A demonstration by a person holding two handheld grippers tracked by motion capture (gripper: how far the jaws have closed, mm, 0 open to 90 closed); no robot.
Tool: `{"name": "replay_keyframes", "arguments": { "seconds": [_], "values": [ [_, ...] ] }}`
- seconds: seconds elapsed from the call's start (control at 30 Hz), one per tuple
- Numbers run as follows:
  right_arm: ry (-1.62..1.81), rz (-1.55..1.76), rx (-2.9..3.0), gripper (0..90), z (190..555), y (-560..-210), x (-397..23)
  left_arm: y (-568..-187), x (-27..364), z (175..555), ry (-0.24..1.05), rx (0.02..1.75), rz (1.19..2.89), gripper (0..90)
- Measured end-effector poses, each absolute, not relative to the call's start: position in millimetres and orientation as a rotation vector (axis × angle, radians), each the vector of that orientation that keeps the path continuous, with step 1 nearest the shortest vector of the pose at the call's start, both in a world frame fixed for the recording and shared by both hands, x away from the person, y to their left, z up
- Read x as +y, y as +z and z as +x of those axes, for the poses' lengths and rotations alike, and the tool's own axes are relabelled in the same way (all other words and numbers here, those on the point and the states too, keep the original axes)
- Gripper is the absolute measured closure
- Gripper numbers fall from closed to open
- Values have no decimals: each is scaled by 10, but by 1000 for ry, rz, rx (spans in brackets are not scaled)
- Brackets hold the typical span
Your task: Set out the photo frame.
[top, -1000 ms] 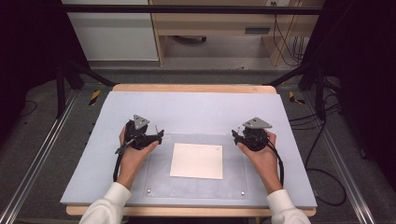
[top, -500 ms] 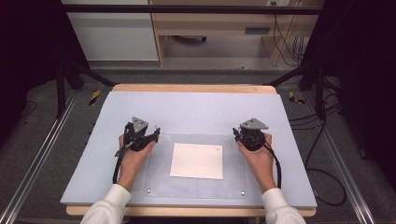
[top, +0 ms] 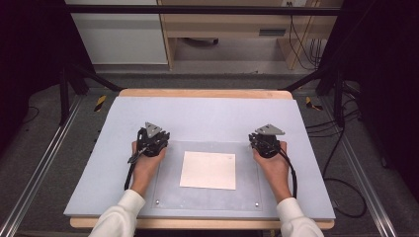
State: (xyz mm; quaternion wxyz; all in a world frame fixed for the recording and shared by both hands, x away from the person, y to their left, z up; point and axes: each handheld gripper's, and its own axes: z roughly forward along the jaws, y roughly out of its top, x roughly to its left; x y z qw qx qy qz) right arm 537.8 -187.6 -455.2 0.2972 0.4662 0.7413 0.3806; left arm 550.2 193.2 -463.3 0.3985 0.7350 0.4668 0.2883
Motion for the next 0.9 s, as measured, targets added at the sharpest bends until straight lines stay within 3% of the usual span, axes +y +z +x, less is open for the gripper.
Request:
{"name": "replay_keyframes", "arguments": {
  "seconds": [0.37, 0.9],
  "values": [
    [1005, 1281, 1995, 854, 5417, -4513, -1869, -4610, 1909, 5499, 719, 1207, 1833, 843],
    [869, 1427, 2186, 859, 5757, -4308, -1844, -4398, 1937, 5786, 551, 1250, 2047, 849]
  ]
}}
